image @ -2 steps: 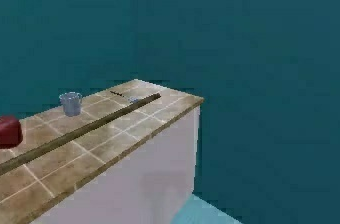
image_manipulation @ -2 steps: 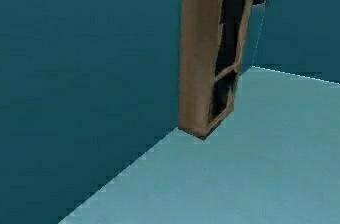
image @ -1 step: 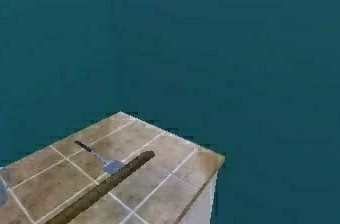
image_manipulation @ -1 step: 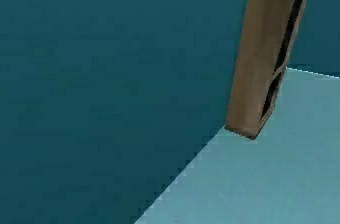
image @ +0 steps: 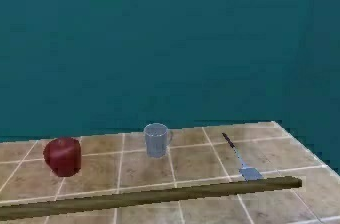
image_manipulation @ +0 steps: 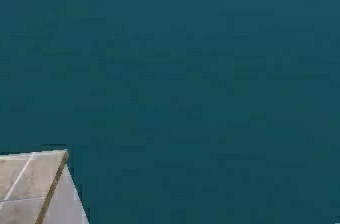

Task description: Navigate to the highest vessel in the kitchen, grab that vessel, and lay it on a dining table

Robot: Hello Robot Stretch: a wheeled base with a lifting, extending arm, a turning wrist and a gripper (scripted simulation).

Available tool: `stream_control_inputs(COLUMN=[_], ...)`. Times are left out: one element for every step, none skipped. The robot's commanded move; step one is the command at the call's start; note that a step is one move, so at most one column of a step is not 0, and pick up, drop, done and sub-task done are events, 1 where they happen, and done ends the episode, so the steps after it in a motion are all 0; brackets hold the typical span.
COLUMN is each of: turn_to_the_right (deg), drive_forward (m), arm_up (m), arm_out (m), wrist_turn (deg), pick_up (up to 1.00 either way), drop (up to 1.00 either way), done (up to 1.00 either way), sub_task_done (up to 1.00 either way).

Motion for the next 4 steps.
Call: stream_control_inputs(turn_to_the_right=[-45.0, -42.0, 0.0, 0.0], drive_forward=[0.0, 0.0, 0.0, 0.0], arm_up=[0.0, 0.0, 0.5, 0.38], arm_out=[0.0, 0.0, 0.0, 0.0], wrist_turn=[0.0, 0.0, 0.0, 0.0], pick_up=[0.0, 0.0, 0.0, 0.0], drop=[0.0, 0.0, 0.0, 0.0], done=[0.0, 0.0, 0.0, 0.0], sub_task_done=[0.0, 0.0, 0.0, 0.0])
